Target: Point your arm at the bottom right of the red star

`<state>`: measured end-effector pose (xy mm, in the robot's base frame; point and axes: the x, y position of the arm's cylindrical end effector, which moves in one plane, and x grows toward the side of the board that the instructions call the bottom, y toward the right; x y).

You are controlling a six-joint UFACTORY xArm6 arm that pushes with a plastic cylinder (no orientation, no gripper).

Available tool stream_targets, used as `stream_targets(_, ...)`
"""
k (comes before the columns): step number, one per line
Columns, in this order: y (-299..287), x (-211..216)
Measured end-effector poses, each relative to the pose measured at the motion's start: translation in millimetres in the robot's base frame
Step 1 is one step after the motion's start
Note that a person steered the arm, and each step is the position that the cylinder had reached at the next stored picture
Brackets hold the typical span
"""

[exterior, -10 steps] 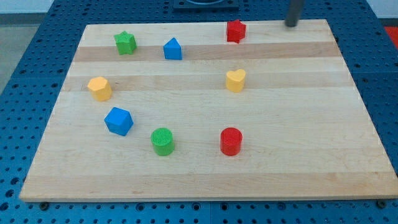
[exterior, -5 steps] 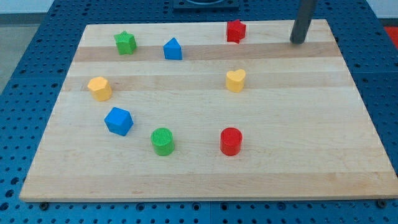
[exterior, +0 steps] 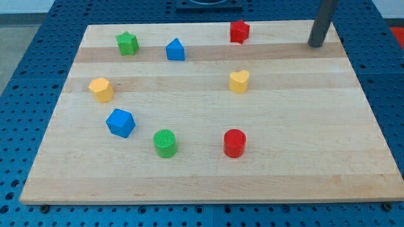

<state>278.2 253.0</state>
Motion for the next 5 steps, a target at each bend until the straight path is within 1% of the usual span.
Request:
stream_targets(1,20,10)
stream_targets(2,-68,10)
stream_targets(3,-105,10)
stream_targets(5,-126,10)
